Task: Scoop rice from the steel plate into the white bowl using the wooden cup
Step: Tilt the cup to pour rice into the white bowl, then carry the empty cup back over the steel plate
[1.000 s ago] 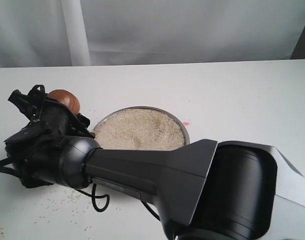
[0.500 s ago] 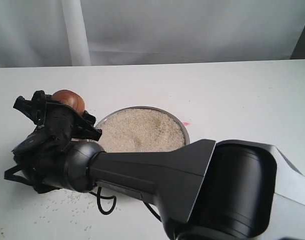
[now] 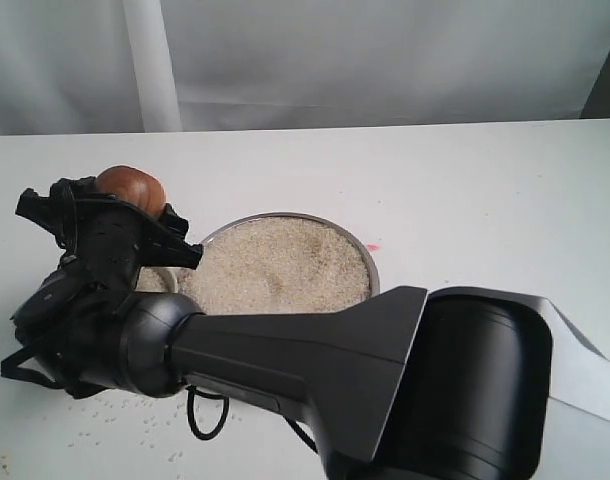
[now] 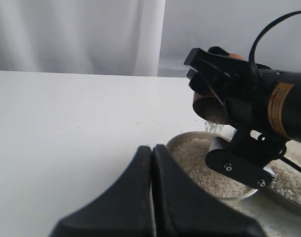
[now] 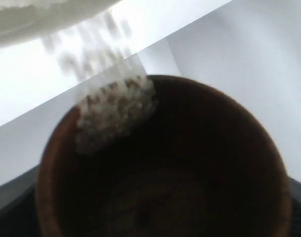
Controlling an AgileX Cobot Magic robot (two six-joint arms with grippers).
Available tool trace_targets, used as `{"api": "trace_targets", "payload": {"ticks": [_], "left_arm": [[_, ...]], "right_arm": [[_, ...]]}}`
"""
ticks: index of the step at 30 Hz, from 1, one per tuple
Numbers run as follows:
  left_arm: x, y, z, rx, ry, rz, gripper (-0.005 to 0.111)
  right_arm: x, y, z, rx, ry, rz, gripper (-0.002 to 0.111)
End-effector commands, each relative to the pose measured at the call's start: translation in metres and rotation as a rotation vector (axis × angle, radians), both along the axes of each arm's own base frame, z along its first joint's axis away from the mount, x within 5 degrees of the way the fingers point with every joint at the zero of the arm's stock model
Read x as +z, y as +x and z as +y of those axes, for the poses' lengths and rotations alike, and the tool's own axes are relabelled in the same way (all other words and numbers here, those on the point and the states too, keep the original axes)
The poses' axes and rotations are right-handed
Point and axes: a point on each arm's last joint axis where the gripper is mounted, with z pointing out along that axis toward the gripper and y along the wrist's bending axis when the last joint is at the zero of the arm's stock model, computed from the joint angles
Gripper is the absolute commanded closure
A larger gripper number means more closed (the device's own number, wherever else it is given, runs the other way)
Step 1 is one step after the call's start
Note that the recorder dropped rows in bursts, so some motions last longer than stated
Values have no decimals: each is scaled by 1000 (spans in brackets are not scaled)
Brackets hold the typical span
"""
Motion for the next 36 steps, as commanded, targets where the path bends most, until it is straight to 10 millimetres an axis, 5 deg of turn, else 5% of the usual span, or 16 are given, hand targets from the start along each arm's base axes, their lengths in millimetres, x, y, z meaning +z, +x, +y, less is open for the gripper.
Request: {"api": "trace_targets", "payload": {"ticks": [1,17,25,30,36], "left_arm": [[1,0,0,-3,-11,-9,107],[1,0,0,-4,-9,-9,107],[1,0,0,-4,-11,-9,107],[1,0,0,-4,-11,-9,107],[1,0,0,-4,-9,-9,107]], "right_arm": [[10,-5,2,6,-2,-43,108],[10,-8,-12,-287,442,165,108],[81,-8,-43,-507,769,490,108],[117,0,-75,-578,676,439,108],[123,29,-108,-614,446,348,108]]}}
